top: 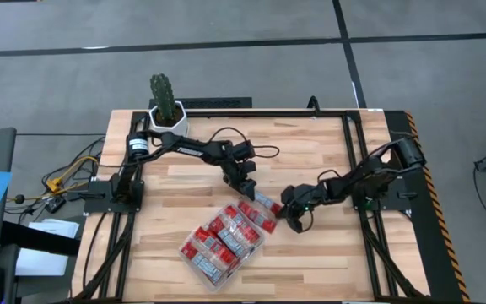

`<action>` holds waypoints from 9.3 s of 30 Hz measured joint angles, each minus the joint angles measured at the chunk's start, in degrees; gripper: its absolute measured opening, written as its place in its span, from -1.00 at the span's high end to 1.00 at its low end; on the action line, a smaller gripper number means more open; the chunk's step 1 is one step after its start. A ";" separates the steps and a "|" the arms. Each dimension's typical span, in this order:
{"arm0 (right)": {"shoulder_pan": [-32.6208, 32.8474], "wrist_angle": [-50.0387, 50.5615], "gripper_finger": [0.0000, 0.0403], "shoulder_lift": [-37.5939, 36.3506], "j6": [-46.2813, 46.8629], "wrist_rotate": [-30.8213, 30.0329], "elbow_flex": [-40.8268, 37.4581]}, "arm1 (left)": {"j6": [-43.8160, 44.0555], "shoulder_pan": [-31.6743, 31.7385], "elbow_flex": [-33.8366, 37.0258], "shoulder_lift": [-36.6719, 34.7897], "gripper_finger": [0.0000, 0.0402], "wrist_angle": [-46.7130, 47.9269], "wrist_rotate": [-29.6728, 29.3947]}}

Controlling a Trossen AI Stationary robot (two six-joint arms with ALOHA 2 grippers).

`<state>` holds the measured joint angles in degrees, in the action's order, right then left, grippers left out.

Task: Sort popcorn bags into baskets
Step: Put the red popcorn bag into the transparent bin, then adjust the red popcorn bag in the transparent bin, then return to Home Position

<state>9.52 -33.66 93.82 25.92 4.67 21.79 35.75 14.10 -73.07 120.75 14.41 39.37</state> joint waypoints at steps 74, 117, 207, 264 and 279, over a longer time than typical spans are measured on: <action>-15.52 47.59 0.87 -36.48 -17.38 -3.13 2.33 | -4.39 -11.78 -28.77 -8.17 0.96 46.48 -5.27; -15.56 47.83 0.87 -36.48 -15.75 -3.15 2.33 | 7.83 -14.01 1.04 -23.26 0.83 18.45 -5.05; -15.54 48.18 0.89 -36.48 -16.13 -3.05 2.33 | 34.56 -32.98 12.43 -30.62 0.97 22.68 -34.10; -15.26 50.94 0.78 -92.13 -5.89 -3.94 -0.35 | 5.91 -6.00 69.39 -97.05 0.97 -60.03 -17.58; -14.90 31.90 0.77 -93.36 -1.78 -6.02 -21.28 | -0.73 -6.17 72.47 -106.51 0.97 -42.42 -18.61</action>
<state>-5.38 -1.76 0.46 24.14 -1.36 0.51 35.01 7.93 -0.60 14.24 -28.01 20.76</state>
